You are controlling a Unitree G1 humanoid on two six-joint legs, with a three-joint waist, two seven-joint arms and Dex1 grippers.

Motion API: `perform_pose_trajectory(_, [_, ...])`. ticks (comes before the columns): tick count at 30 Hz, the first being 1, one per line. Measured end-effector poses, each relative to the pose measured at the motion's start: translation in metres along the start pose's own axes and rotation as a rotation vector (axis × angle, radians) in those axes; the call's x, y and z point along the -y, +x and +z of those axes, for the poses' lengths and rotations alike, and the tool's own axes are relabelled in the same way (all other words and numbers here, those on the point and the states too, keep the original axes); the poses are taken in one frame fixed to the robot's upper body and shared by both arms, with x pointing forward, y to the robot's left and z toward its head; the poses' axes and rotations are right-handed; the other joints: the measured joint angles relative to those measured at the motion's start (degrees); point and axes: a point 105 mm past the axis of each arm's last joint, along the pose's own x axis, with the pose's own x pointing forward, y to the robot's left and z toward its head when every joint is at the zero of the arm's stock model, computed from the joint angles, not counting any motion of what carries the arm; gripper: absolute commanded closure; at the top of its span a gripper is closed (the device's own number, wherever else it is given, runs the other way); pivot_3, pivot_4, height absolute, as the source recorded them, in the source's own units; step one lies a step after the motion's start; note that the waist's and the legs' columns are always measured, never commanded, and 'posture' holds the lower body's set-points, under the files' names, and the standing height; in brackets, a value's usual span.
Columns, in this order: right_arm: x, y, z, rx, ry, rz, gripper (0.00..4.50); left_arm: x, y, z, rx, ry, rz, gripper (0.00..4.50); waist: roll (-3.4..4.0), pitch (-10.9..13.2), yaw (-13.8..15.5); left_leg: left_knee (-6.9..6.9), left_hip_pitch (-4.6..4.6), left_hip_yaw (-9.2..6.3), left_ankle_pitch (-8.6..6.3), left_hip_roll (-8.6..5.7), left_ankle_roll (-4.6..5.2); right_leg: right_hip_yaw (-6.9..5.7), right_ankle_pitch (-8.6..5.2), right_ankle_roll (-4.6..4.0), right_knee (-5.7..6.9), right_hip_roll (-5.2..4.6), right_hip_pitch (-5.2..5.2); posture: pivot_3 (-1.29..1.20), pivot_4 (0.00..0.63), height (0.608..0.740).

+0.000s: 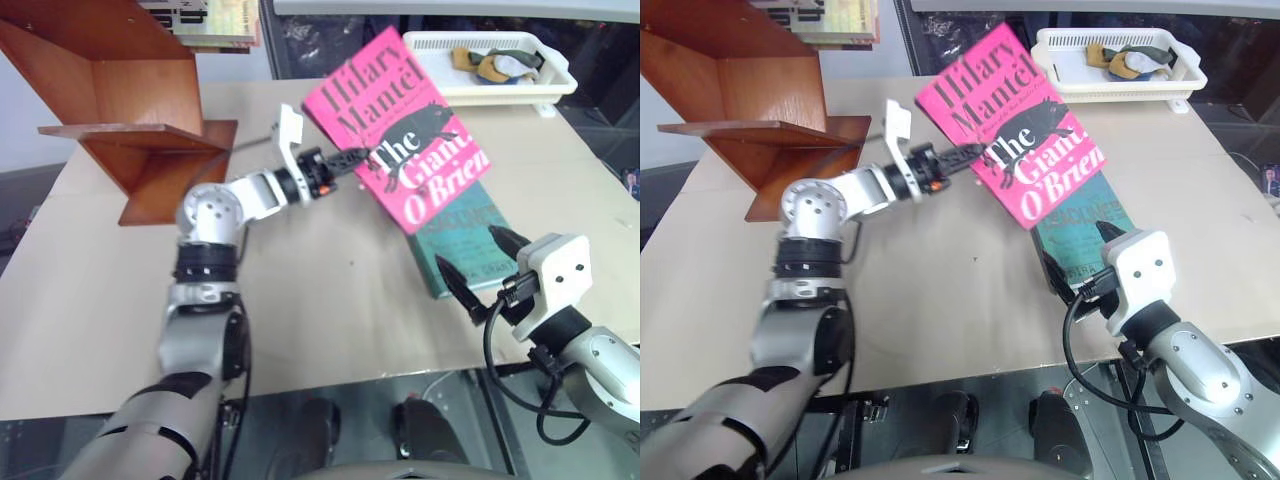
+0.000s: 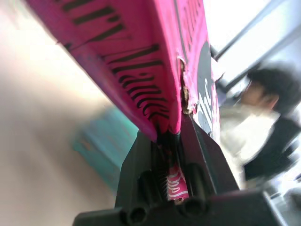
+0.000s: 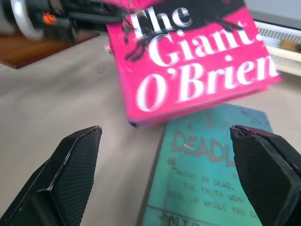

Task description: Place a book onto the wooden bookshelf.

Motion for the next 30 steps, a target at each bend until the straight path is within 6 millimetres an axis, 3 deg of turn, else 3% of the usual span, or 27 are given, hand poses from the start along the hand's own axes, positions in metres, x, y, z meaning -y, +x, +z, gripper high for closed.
perform_pose_trajectory(2, [0.000,0.001,-0.001,-0.003,0.001,0.025,0.00,0.000,-0.015,0.018,-0.020,0.380,-0.026,4.43,0.02,0.0,0.1,-0.08,0.00,0.00,0.00,0.03,0.00,-0.02,0.00,-0.01,-0.14,-0.03,0.01,0.00,0.150,0.740])
perform_pose_trajectory(6, [-0.001,0.005,0.003,0.013,-0.007,0.078,0.00,0.002,-0.031,0.059,0.003,0.928,-0.040,4.43,-0.01,0.1,0.5,-0.08,-0.09,-0.05,-0.01,0.06,0.01,-0.09,0.01,-0.02,-0.26,-0.07,0.00,0.00,0.150,0.740])
perform_pose_trajectory(10, [-0.001,0.009,0.004,0.026,-0.003,0.116,0.00,0.018,-0.047,0.101,0.053,1.340,-0.047,4.43,-0.02,0.1,0.5,-0.09,-0.19,-0.10,-0.05,0.05,0.08,-0.19,0.01,-0.01,-0.42,-0.07,0.00,0.00,0.150,0.740])
perform_pose_trajectory(14, [0.000,0.011,0.004,0.027,-0.002,0.155,0.00,0.021,-0.070,0.117,-0.073,1.650,-0.017,4.43,-0.03,0.1,-0.1,-0.11,-0.21,-0.09,-0.11,0.04,0.19,-0.21,0.01,0.00,-0.48,-0.05,0.00,0.00,0.150,0.740])
perform_pose_trajectory(17, [0.003,0.019,0.004,0.042,0.001,0.200,0.00,0.018,-0.098,0.127,-0.300,1.706,0.036,4.43,-0.12,0.3,-1.0,-0.07,-0.21,-0.06,-0.19,0.06,0.33,-0.19,0.01,0.02,-0.38,0.00,-0.02,0.00,0.150,0.740])
perform_pose_trajectory(30, [0.003,0.051,0.022,0.130,-0.032,0.351,0.00,-0.010,-0.181,0.142,-0.759,1.704,0.338,4.43,-0.16,0.7,-1.8,0.09,-0.13,-0.13,-0.24,0.11,0.43,-0.32,0.00,0.03,0.04,0.04,-0.05,0.00,0.150,0.740])
